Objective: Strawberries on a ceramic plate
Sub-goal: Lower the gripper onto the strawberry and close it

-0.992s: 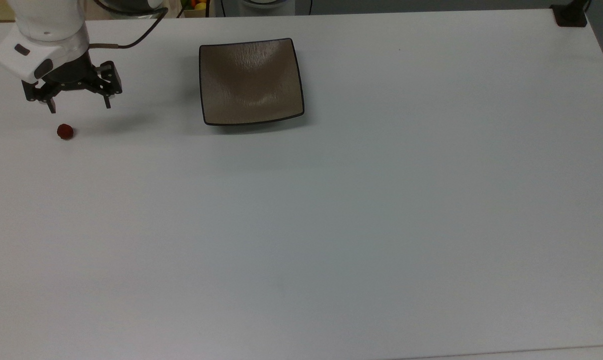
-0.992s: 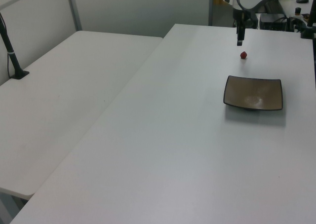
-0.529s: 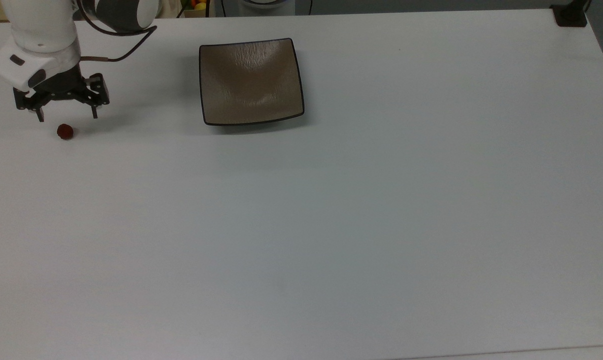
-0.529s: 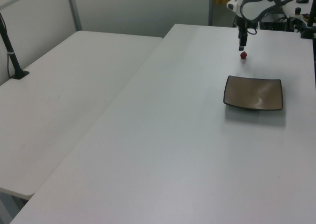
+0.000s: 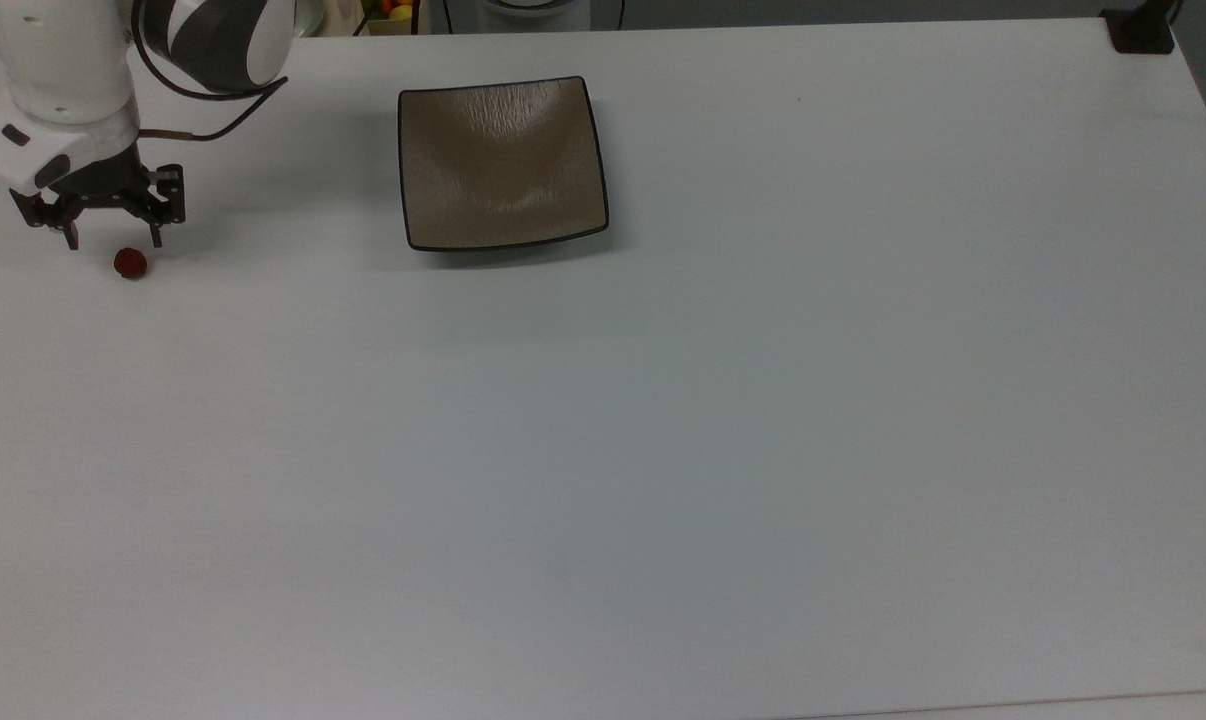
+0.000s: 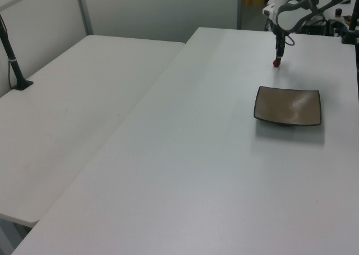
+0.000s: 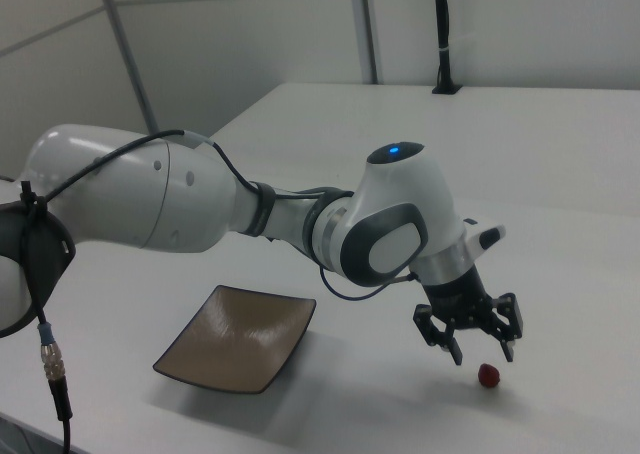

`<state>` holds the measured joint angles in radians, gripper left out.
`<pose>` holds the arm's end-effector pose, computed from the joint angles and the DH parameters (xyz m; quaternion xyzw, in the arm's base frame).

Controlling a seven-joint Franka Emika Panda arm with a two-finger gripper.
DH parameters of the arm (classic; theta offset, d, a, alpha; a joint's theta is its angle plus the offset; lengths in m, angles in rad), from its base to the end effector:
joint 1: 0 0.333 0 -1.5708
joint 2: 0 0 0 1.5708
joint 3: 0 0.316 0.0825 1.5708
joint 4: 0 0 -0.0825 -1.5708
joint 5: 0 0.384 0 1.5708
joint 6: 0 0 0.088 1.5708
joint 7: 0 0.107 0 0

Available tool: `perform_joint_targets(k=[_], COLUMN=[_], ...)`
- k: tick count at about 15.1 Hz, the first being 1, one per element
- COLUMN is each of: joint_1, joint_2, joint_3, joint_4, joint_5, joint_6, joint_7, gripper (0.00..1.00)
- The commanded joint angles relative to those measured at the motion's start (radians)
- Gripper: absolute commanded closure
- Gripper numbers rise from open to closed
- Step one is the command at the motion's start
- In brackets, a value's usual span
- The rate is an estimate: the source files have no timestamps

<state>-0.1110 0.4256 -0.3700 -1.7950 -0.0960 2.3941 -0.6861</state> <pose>0.6004 -0.2890 0.3470 0.9770 0.1550 0.0221 0.1450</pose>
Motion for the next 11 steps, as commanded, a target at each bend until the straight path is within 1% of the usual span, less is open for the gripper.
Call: perform_joint_targets(k=[1,5,6,8,10,11], joint_1=[0.01,0.01,0.008,0.008,0.008,0.01], joint_2=[0.005,0.007,0.012,0.013,0.015,0.015], joint_3=[-0.007,-0.007,-0.007,-0.007,-0.007,-0.007], joint_4=[-0.035,-0.053,-0.053,-0.053,-0.053,-0.053], joint_5=[0.002,0.002,0.002,0.002,0.002,0.002], joint_6=[0.046,0.071,0.079,0.085,0.085,0.086], joint_7=[-0.018,-0.018,-0.018,-0.018,-0.018,-0.012], gripper=[0.28,0.35,0.42,0.46,0.54,0.64])
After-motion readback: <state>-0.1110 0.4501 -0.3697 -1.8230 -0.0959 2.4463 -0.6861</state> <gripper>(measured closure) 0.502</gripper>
